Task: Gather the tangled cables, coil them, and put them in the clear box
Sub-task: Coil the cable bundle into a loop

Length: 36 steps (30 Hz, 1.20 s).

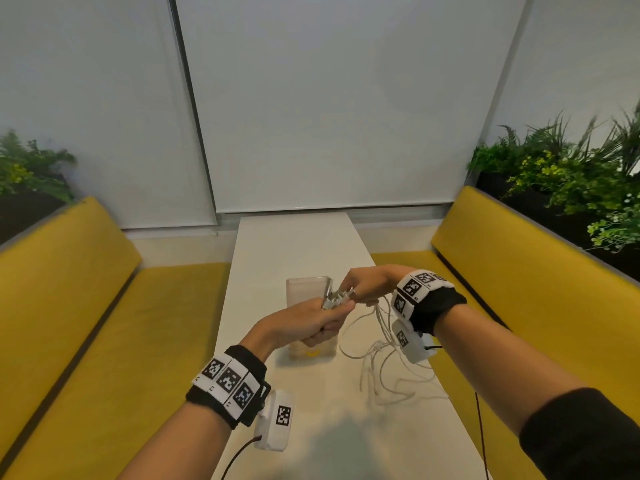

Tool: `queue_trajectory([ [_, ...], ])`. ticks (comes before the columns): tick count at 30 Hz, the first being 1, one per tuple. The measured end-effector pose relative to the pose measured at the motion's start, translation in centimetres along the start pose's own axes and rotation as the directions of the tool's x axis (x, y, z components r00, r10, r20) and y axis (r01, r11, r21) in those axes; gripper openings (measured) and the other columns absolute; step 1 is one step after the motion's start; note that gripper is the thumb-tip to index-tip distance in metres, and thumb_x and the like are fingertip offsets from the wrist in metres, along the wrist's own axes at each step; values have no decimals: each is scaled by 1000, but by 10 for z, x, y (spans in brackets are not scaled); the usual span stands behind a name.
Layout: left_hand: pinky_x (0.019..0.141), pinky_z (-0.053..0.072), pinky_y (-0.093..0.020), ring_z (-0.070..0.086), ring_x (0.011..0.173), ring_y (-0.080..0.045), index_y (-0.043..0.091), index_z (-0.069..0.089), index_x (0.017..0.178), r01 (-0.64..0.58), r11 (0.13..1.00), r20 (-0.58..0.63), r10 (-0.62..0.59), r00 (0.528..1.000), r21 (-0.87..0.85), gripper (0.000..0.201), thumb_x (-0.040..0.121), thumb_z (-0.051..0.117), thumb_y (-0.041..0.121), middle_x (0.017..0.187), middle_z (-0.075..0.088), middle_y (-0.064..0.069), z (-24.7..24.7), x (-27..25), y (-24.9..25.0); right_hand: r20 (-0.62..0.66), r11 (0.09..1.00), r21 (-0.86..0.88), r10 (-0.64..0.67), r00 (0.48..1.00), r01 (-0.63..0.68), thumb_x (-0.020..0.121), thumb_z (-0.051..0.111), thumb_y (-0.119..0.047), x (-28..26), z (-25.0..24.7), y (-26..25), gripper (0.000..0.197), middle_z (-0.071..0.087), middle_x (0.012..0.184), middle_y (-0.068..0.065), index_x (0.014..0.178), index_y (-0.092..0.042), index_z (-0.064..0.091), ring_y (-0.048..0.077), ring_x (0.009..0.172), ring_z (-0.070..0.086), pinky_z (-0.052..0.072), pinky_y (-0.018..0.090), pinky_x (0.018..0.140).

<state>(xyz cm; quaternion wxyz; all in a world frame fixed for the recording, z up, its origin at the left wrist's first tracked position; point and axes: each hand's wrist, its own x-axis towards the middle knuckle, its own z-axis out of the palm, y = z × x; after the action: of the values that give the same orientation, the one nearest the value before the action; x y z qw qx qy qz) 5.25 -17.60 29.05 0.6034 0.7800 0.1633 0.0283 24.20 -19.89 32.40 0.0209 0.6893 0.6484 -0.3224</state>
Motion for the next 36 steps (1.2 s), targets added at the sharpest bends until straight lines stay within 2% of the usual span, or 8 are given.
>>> queue_trajectory([
  [6,57,34,-31,33,61,-20,24,45,74,148,948,-93,-126,988,281,57,85,43,79,65,37,-3,5,9,-12,55,994,106,2,998,-8,94,47,-8,-9,-5,-15,18,49,68,3,96,-4,65,11,48,39,37,24,47],
  [9,66,41,-41,36,62,-23,43,48,74,120,942,-175,-67,982,312,31,100,40,58,66,38,-6,6,11,-11,40,945,326,-35,999,20,99,46,-7,-13,-5,-15,18,48,66,4,101,-1,63,11,50,40,40,23,48],
  [13,68,40,-14,50,81,-23,41,55,87,60,961,-275,17,961,269,28,106,35,44,92,52,-8,7,14,-6,-32,844,530,-80,996,85,103,42,-13,-16,-3,-13,32,57,77,12,116,9,62,15,57,49,51,28,54],
  [17,66,36,-23,45,67,-8,11,64,103,163,963,-359,-77,930,216,54,103,34,55,68,47,7,7,16,-11,-96,661,740,-77,992,122,104,36,-12,-21,-4,-10,34,58,93,17,129,-2,56,24,65,58,59,37,63],
  [21,66,35,-31,38,66,-19,28,52,72,107,981,-359,-41,932,165,45,101,35,58,71,42,-8,8,18,-11,-140,645,754,-28,990,125,102,39,-7,-20,-2,-10,29,58,92,22,130,1,46,27,65,62,61,42,68],
  [26,55,32,-25,33,58,-12,22,47,73,17,1000,-428,-7,904,21,53,95,35,69,66,38,-3,5,22,-19,-182,535,822,-73,981,192,103,40,-9,-22,-2,-13,17,57,90,19,110,0,53,25,64,59,61,37,67],
  [31,62,15,-41,22,57,-12,19,43,77,-88,988,-449,20,893,-131,67,84,27,84,62,31,2,1,25,-19,-270,454,840,-123,955,296,101,44,-6,-18,8,-18,14,53,77,11,91,-6,54,18,58,45,49,34,65],
  [36,53,29,-23,44,51,-5,20,54,75,-161,941,-568,-39,822,-297,65,86,25,77,63,60,4,-1,31,-11,-414,353,835,-101,905,422,102,49,-19,-8,28,-28,11,51,69,10,99,-9,52,21,53,49,50,39,62],
])
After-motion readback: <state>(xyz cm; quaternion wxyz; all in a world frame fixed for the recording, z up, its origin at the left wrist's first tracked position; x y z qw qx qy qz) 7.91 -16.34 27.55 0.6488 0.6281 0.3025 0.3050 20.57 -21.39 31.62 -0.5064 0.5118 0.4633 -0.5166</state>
